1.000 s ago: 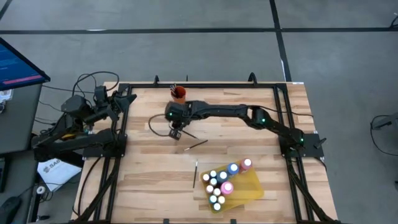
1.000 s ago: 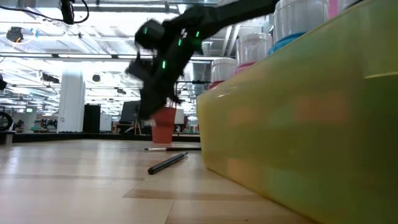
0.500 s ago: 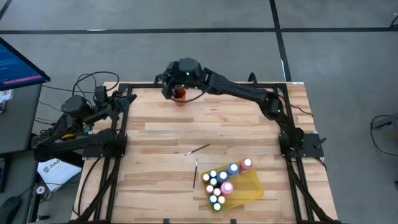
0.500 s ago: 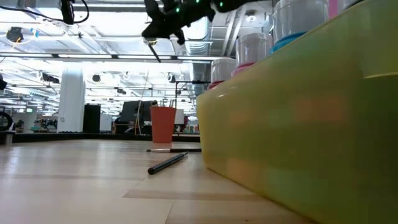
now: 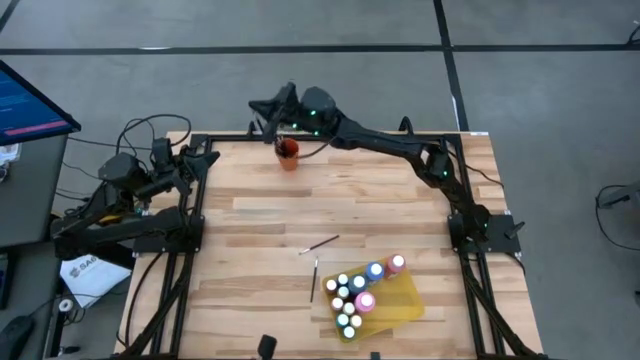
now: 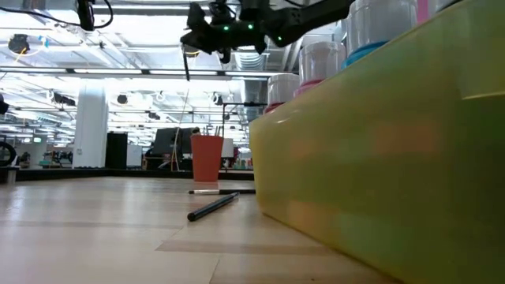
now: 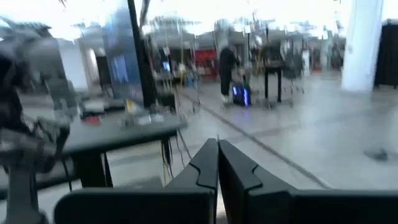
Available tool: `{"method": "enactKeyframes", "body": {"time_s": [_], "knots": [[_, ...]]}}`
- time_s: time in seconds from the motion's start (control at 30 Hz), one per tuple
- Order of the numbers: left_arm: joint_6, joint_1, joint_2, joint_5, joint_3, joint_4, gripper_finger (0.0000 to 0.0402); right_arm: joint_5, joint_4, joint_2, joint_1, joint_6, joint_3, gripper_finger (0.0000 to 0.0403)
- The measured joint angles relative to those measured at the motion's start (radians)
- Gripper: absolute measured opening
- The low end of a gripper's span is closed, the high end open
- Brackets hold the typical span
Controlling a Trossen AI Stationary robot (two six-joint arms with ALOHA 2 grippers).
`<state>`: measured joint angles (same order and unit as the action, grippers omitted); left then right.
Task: Pick & Place Paint Supplies
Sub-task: Put the black paint brush into the orange cup
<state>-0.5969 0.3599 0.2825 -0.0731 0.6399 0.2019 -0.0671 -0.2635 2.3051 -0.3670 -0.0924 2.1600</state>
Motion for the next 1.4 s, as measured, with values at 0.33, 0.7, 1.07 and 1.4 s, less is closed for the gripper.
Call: {"method": "enactKeyframes", "body": {"time_s": [0.33, 0.7, 1.07, 1.4], "knots": [[0.018, 0.000, 0.000, 0.000, 0.000, 0.000, 0.0003, -0.052, -0.242, -0.025, -0.053, -0.075, -0.193, 0.0000], [0.029, 0.000, 0.000, 0.000, 0.000, 0.000, 0.0003, -0.041, -0.571, -0.048, -0.107, -0.171, -0.475, 0.0000], [0.068, 0.000, 0.000, -0.006, 0.000, 0.000, 0.0003, 0.152, -0.663, -0.049, -0.079, -0.148, -0.638, 0.0000], [0.080, 0.000, 0.000, -0.008, 0.000, -0.001, 0.0003, 0.218, -0.637, -0.049, -0.044, -0.090, -0.639, 0.0000]]}}
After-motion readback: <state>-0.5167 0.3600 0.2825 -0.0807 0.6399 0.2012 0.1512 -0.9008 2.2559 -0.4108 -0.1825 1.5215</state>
